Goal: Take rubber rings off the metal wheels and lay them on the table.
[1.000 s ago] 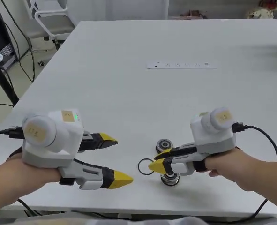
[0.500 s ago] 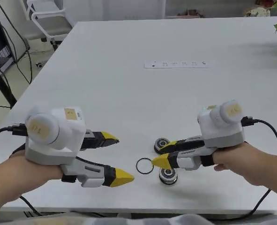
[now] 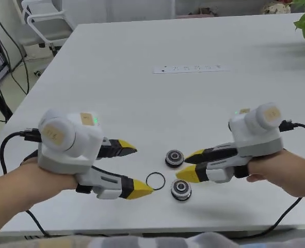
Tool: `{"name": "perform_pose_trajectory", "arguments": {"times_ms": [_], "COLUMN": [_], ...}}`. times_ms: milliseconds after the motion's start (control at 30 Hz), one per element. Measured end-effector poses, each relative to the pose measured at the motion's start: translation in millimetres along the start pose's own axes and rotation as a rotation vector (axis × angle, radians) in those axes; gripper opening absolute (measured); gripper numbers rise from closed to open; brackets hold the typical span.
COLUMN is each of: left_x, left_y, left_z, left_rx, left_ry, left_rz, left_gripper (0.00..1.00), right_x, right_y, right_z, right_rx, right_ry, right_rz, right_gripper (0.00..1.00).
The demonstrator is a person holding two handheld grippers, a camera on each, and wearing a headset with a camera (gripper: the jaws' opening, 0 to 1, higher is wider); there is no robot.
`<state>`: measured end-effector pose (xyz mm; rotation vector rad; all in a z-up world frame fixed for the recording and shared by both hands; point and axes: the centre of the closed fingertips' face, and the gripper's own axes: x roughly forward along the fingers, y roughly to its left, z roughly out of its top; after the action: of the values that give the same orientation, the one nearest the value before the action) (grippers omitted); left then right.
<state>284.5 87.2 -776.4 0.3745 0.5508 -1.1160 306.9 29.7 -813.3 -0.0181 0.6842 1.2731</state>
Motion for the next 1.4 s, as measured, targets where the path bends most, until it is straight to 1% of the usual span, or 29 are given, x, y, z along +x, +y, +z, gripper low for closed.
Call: {"name": "perform_pose_trajectory", "arguments": {"times_ms": [167,400,633,700,933,1100,1300,1400], "left_x": [10.1,21.7,33.7,36.8,46.3,50.7,56.2,59.8], "left_y": [-1.4,-2.0,-6.7,-7.8,-11.6,-13.6,-16.8,-18.3], "left_z": [3.9,1.4,-0.3,-0.9,-5.2,-7.6,-13.4,-15.9], "left_rx": [0.005,0.015,0.044,0.054,0.062,0.058,0.055,0.046], "left_ry": [0.001,0.021,0.045,0.052,0.074,0.086,0.101,0.109], "left_rz": [-0.014,-0.039,-0.061,-0.065,-0.089,-0.106,-0.122,-0.134], "left_gripper": [0.58,0.57,0.55,0.55,0.53,0.5,0.48,0.47], "right_x": [-5.4,-10.6,-8.1,-5.6,-1.3,2.7,5.5,7.6], "right_y": [-1.5,1.9,4.2,2.1,3.4,3.6,2.7,1.8], "right_z": [-6.2,-15.5,-27.1,-32.3,-42.2,-46.0,-46.8,-50.0], "right_rx": [-0.003,-0.039,-0.074,-0.086,-0.119,-0.16,-0.167,-0.177], "right_ry": [0.009,0.037,0.077,0.092,0.124,0.155,0.16,0.174], "right_rz": [0.0,0.011,0.029,0.033,0.046,0.055,0.059,0.06], "right_gripper": [0.34,0.35,0.33,0.33,0.31,0.28,0.25,0.24]}}
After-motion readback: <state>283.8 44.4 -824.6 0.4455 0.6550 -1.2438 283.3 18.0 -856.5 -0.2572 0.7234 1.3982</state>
